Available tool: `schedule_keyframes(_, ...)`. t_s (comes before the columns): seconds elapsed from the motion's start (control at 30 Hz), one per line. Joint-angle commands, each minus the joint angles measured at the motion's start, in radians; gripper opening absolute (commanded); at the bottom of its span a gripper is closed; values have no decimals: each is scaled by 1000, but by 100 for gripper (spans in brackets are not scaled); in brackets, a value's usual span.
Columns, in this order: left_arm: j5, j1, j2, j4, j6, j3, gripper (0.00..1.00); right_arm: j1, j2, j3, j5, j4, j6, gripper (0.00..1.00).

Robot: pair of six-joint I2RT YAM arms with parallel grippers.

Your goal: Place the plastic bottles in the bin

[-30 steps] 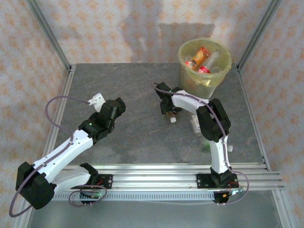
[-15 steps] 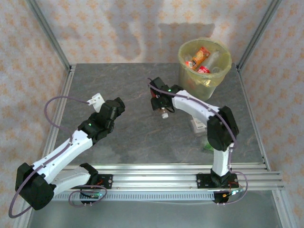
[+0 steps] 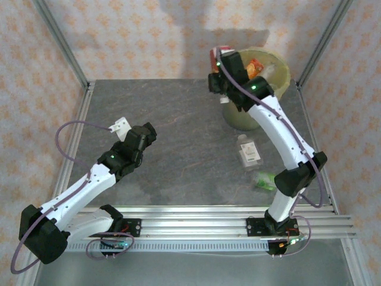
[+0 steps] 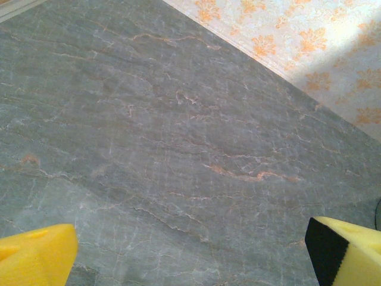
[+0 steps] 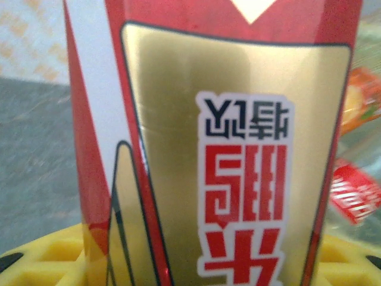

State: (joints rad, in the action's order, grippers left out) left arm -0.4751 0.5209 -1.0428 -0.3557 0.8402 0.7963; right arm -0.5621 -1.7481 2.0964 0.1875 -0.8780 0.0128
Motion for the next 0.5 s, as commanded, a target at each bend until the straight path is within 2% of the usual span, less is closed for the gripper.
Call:
schedule_keyframes(0.0, -10, -8, 2, -9, 2, 2, 100, 46, -59, 132, 85, -84, -48, 47)
schedule_keyframes(0.3, -17, -8, 19, -5, -1, -12, 100, 154, -262, 454, 145, -230, -60, 48)
schedule_keyframes(0.47, -19, -7, 24, -3, -7, -17, 100, 205, -321, 513, 147, -274, -56, 50)
